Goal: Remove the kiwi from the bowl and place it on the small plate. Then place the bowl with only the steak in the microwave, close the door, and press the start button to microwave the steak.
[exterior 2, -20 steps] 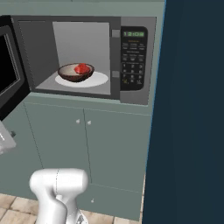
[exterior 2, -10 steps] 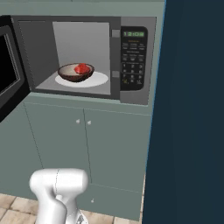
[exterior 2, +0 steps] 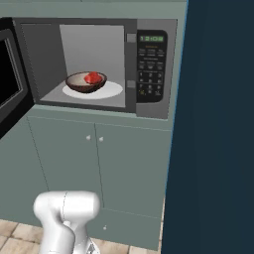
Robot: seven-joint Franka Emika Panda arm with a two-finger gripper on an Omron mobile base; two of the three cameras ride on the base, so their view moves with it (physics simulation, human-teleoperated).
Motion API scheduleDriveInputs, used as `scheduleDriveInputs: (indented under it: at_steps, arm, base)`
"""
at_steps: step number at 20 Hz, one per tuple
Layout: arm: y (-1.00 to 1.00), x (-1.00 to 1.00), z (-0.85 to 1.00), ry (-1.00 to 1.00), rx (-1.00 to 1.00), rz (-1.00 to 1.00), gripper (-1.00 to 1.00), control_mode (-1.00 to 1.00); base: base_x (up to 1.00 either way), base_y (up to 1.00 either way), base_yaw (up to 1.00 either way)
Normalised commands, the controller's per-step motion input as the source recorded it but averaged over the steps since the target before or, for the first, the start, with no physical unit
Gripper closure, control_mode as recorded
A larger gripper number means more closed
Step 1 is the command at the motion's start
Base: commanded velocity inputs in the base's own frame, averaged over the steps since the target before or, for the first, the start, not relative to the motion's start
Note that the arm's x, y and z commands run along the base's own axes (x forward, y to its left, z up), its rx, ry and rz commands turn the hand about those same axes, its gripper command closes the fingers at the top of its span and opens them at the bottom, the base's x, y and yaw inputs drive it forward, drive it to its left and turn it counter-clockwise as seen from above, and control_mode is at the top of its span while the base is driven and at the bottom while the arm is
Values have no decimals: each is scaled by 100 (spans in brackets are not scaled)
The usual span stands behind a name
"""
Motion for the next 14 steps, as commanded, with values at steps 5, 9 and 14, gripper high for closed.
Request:
scheduleDriveInputs:
  at_steps: [5, 9, 14]
  arm:
    - [76, -11, -14, 0, -12, 2, -100, -100]
    - [94, 0, -16, 0, -12, 1, -100, -100]
    - [99, 9, -19, 2, -13, 0, -100, -100]
  base:
    - [0, 0, 0]
    - [0, 0, 0]
    - [0, 0, 0]
